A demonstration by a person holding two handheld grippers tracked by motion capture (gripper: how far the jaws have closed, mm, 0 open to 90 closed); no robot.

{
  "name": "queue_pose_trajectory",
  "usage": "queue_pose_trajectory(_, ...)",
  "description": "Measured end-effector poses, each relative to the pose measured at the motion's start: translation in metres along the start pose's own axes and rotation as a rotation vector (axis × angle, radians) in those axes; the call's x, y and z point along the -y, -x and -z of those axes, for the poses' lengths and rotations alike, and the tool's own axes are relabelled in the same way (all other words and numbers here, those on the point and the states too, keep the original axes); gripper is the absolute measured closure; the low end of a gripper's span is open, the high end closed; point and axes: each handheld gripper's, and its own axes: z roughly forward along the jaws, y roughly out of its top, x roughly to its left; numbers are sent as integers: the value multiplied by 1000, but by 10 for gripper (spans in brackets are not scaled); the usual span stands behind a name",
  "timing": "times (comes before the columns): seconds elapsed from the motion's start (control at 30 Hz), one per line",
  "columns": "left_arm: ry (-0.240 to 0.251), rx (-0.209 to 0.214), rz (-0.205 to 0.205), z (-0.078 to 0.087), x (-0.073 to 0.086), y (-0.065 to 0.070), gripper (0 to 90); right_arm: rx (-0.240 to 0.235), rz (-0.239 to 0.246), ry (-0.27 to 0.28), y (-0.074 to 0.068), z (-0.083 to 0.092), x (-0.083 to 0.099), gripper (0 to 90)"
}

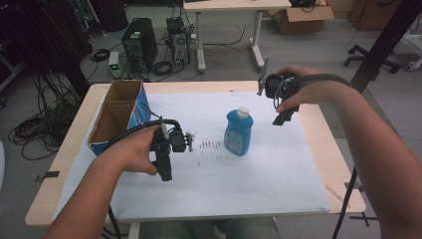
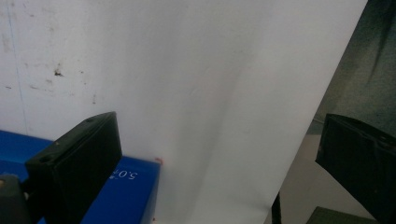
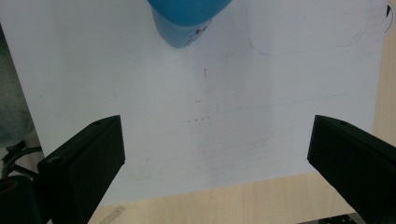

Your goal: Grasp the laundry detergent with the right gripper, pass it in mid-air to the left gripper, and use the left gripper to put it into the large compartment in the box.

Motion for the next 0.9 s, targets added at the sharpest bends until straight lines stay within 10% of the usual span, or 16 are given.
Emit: queue_pose_trajectory(0.9,16,-16,-35,10,-6,3,4,0,-76,45,-21,-11,18,41)
